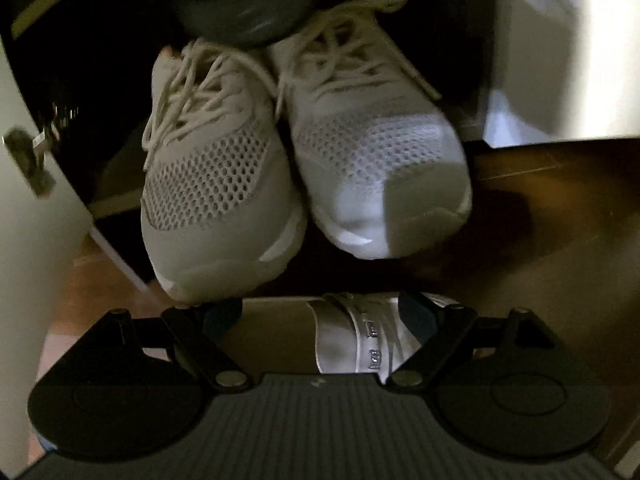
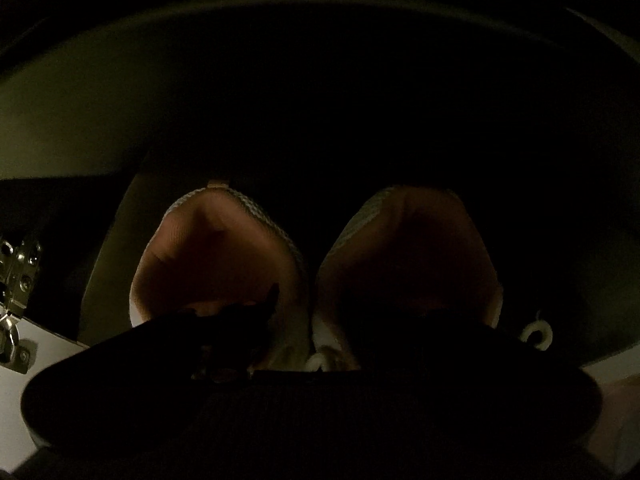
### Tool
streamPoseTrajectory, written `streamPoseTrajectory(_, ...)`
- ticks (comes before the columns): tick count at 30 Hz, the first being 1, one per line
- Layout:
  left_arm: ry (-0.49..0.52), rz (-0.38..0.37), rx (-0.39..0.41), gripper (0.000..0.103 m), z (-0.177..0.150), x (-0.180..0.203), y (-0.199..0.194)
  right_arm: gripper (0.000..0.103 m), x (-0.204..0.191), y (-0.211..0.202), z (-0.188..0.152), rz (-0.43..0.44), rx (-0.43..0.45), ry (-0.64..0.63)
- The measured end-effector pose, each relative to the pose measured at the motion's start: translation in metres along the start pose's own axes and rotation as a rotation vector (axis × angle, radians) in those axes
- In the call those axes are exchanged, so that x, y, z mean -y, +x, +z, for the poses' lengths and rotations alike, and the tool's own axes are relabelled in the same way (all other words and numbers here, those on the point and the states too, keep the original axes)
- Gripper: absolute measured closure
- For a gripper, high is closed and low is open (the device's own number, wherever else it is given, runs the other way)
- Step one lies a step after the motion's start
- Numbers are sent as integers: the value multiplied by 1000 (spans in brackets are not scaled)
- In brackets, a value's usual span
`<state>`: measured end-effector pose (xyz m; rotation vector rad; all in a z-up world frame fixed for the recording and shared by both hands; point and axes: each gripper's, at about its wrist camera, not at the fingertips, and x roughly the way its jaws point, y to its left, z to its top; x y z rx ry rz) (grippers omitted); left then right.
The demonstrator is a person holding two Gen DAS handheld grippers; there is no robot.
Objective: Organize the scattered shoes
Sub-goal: 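Lift the sneakers with the right gripper onto the third cabinet shelf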
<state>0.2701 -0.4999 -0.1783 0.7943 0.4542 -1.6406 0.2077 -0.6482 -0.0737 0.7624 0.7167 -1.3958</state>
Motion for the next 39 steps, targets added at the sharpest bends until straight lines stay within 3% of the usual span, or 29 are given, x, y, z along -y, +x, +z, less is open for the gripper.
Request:
streamPoseTrajectory(6, -25, -26, -9, 18, 0, -7, 1, 64, 21, -15, -6, 91, 53, -75)
streamPoseTrajectory(9, -34, -29, -8, 18, -2, -9, 3, 53, 30, -25, -14, 112, 108, -114)
streamPoseTrajectory(11, -46, -22, -10, 18, -2, -9, 4, 46, 34, -33, -22, 121, 175, -149)
streamPoseTrajectory(15, -73, -28, -15, 18, -2, -10, 7, 43, 30, -40, -22, 89, 198, -212)
streamPoseTrajectory(16, -70, -25, -13, 18, -2, -9, 8, 28, 26, -41, -23, 59, 217, -251)
streamPoseTrajectory(17, -69, -22, -10, 18, -2, -9, 9, 7, 12, -51, -34, -86, 346, -391)
streamPoseTrajectory(18, -70, -21, -8, 18, -2, -9, 9, 6, 6, -57, -41, -124, 406, -454)
streamPoseTrajectory(20, -90, -25, -9, 18, -1, -10, 10, 8, 12, -65, -46, -44, 404, -435)
streamPoseTrajectory(26, -34, -20, 16, 18, -1, -8, 8, 12, 48, -108, -66, 45, 427, -289)
streamPoseTrajectory(30, 4, -14, 15, 18, -3, -6, 12, 19, 106, -127, -96, 107, 293, -90)
streamPoseTrajectory(31, 10, -13, 15, 18, -3, -6, 13, 27, 126, -129, -103, 128, 237, -13)
streamPoseTrajectory(32, 19, -12, 15, 18, -3, -5, 14, 42, 143, -127, -113, 149, 185, 51)
streamPoseTrajectory(34, 42, -13, 12, 18, -4, -3, 16, 63, 144, -104, -146, 156, 59, 121)
streamPoseTrajectory(36, 58, -10, 9, 18, -3, -2, 20, 71, 133, -70, -174, 164, -83, 152)
streamPoseTrajectory(37, 64, -8, 7, 18, -3, -2, 22, 78, 125, -54, -179, 169, -122, 153)
streamPoseTrajectory(39, 78, -9, 3, 18, -1, -2, 26, 80, 117, -32, -181, 184, -136, 186)
